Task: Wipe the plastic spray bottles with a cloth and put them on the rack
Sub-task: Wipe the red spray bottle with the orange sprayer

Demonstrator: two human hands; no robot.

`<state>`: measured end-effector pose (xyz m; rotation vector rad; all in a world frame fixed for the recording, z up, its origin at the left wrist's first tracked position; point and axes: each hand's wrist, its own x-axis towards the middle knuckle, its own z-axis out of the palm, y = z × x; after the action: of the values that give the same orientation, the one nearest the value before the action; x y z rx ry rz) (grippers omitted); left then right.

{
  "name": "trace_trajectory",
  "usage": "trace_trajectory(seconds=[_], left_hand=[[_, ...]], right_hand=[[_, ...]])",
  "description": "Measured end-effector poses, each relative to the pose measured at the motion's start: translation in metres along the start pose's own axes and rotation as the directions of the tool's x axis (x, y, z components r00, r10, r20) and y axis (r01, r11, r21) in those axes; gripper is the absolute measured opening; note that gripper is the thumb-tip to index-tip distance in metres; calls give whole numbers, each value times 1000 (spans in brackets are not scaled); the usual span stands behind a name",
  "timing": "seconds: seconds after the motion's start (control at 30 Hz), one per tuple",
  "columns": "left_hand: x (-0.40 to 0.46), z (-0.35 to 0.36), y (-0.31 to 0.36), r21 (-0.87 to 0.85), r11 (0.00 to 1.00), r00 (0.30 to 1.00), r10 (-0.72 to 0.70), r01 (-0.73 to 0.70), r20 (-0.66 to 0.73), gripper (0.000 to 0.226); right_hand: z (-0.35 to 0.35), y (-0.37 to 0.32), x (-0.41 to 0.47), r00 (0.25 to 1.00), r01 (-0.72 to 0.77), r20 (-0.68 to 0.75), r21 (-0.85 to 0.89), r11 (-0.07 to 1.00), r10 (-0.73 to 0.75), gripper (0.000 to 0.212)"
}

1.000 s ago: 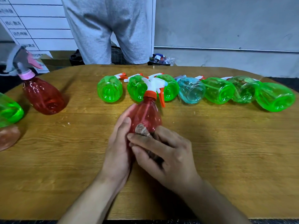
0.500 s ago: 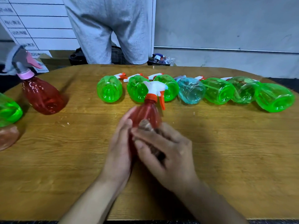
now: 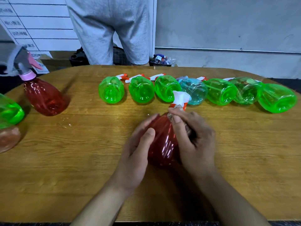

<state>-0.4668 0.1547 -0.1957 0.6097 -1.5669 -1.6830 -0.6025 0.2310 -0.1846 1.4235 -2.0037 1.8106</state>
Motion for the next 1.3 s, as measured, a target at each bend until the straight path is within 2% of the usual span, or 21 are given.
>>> trace_trajectory(seconds=[0.07, 0.17, 0.27, 0.33, 0.47, 0.57, 0.7, 0.77, 0.97, 1.1, 1.3], left_hand=[[4, -7, 1, -56, 998, 998, -27, 24, -55, 42], [7, -18, 5, -132, 990, 994, -63, 51, -92, 47], [8, -22, 11, -213, 976, 994, -74, 54, -85, 46], [8, -20, 10, -166, 986, 996, -45, 31, -83, 44], [3, -5, 5, -70, 997, 999, -29, 27, -40, 42], [-5, 2, 5, -20, 999, 999, -34, 34, 22, 41], [-9, -3, 9, 26, 999, 990, -46, 43, 134, 70], [-8, -2, 11, 19, 999, 990, -44, 42, 137, 75], [-6, 3, 20, -116, 992, 995, -48, 58, 93, 66], [-5, 3, 15, -83, 995, 994, -54, 62, 95, 55], [-4, -1, 4, -34, 999, 999, -35, 37, 39, 61]], right_hand=[[7, -10, -9, 995, 68, 69, -37, 997, -66, 27], [22, -23, -26, 954, 247, 179, -23, 969, -239, 24], [27, -23, -31, 910, 383, 192, -49, 923, -367, 23], [22, -20, -26, 923, 349, 176, -15, 937, -341, 23], [3, -9, -5, 991, 132, 32, 14, 991, -132, 25], [-6, 2, 7, 1000, 24, -9, 36, 999, -24, 26], [-7, 3, 8, 999, 32, 28, 32, 999, -33, 27], [-6, -1, 8, 999, 41, 11, 60, 997, -42, 28], [-5, -8, 8, 993, 35, -119, 108, 994, -22, 28], [-5, -8, 6, 995, 5, -104, 88, 996, 4, 29], [0, -10, 6, 999, -35, -2, 50, 998, 36, 25]])
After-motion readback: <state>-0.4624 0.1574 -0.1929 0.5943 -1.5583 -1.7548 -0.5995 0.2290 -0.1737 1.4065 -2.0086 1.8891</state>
